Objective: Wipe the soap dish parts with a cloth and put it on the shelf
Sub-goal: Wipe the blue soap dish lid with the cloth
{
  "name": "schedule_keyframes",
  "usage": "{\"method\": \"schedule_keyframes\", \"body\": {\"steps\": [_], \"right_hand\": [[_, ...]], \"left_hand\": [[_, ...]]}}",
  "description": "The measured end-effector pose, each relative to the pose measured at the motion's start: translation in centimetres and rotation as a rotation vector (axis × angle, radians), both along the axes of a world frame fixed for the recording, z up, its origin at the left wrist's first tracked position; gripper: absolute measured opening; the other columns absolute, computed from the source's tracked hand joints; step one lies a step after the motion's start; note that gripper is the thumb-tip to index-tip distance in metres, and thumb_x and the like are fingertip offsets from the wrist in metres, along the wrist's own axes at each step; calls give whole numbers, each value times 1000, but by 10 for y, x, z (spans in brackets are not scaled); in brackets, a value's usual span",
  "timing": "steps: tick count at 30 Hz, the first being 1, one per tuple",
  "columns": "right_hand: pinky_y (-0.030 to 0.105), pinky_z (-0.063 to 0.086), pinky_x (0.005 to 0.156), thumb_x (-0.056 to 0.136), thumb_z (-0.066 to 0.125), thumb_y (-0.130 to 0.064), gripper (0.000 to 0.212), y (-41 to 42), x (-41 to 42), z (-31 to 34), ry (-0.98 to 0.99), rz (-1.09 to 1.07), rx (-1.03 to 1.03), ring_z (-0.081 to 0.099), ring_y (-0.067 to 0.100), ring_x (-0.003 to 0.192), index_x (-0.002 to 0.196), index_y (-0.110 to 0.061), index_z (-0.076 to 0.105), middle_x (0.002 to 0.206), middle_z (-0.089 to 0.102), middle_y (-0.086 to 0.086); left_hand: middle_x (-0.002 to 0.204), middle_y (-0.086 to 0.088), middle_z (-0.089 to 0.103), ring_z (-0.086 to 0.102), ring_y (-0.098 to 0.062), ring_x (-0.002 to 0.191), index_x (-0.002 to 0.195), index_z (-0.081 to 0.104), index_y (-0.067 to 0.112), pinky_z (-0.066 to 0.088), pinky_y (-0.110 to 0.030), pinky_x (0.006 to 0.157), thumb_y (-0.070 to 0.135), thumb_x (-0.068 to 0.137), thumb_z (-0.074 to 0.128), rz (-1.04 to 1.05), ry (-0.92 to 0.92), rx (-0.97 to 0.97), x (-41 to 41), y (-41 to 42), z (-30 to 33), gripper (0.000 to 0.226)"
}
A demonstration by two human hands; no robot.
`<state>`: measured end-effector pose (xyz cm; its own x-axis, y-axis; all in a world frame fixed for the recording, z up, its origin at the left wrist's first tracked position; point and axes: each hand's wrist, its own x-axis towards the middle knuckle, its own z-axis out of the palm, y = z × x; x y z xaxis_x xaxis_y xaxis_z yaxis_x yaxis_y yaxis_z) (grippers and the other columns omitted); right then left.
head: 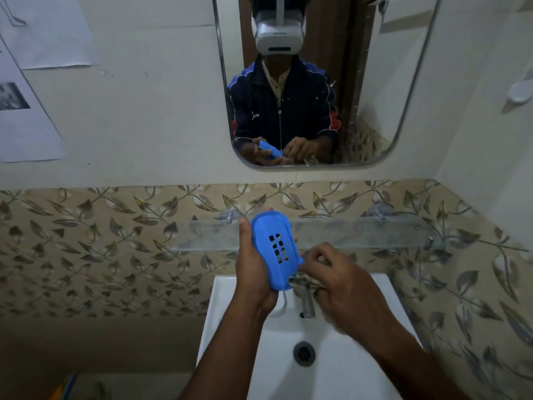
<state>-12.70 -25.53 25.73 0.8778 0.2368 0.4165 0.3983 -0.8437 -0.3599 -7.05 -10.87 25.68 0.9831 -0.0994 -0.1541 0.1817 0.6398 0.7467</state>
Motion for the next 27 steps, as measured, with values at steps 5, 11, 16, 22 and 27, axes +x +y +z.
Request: {"method": "schedule_keyframes", "body": {"steps": [5,11,16,22,27], "right_hand": [[27,51,59,78,40,-20,34,10,-9,-1,-1,80,45,59,13,75,101,-22,66,105,54,-3],[16,52,70,76,59,-14,33,16,-17,-10,22,55,200,62,6,79,105,-27,68,99,61,-7],[4,39,67,76,70,-5,26,12,16,0,-18,-182,313,56,4,75,96,-21,73,89,67,-5],[6,39,67,75,64,-11,21,37,-16,3,146,35,285,60,7,82,92,-23,69,89,67,-6],[19,54,81,76,68,5,31,46,32,19,-186,-113,503,64,5,86,100,-15,74,95,71,-2]], "left_hand": [[81,-16,66,61,-28,68,102,72,5,53,-40,69,74,91,33,-25,-1,3,0,0,2,80],[86,-18,66,63,-30,72,119,68,0,54,-41,71,76,88,36,-36,17,-9,4,1,-4,88],[95,-14,71,67,-27,82,109,77,21,53,-40,78,69,91,33,-55,36,11,-7,-11,-7,68],[84,-15,69,65,-27,73,104,74,12,55,-38,71,67,83,46,-21,96,-87,-3,-5,-15,66],[87,-12,76,75,-20,80,81,83,12,57,-29,75,45,99,40,-71,54,-108,-15,-22,-19,56]]}}
